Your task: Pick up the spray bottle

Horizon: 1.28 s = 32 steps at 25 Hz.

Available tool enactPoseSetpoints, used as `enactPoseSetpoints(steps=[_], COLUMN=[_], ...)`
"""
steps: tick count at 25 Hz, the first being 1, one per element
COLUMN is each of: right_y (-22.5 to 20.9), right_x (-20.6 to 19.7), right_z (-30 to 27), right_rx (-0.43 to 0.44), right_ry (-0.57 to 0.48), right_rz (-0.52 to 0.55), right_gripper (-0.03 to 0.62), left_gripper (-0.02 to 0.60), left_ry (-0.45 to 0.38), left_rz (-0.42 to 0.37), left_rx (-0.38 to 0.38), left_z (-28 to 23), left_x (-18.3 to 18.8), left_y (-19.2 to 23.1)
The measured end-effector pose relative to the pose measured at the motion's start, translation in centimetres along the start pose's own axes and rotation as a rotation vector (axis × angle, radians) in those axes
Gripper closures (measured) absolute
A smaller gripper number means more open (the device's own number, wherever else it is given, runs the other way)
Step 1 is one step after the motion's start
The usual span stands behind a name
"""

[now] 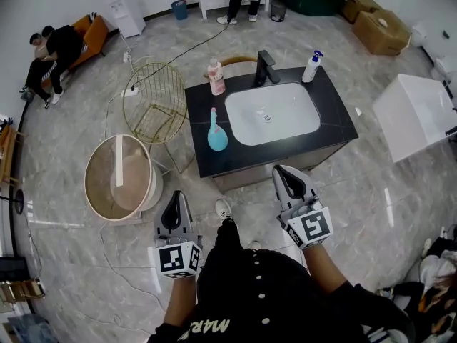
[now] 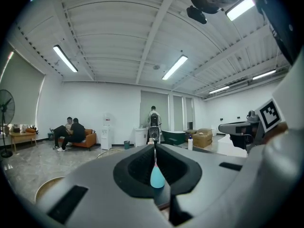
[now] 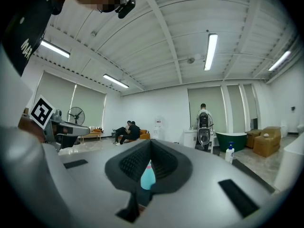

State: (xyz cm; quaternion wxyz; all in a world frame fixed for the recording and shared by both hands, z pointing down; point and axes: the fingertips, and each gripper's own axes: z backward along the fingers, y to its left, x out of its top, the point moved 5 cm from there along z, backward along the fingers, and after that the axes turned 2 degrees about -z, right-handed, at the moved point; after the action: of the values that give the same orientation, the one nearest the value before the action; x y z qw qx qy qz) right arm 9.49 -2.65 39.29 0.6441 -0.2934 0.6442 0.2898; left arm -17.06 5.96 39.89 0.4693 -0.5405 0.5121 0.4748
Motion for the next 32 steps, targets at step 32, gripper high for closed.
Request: enactPoseSetpoints(steps=[32], right_y=[0.9], right_x=[-9.7], right_z=[-20.4], right_rx=[0.031], right_ry=[0.308], right_rz=[0.028], right_gripper=[0.487], left_gripper=[0.561], left_ry=[0.117], left_rz=[0.031], left_rx=[-0.115], left_z=[-20.7], left_x=[-0.4], left_y=[9.5])
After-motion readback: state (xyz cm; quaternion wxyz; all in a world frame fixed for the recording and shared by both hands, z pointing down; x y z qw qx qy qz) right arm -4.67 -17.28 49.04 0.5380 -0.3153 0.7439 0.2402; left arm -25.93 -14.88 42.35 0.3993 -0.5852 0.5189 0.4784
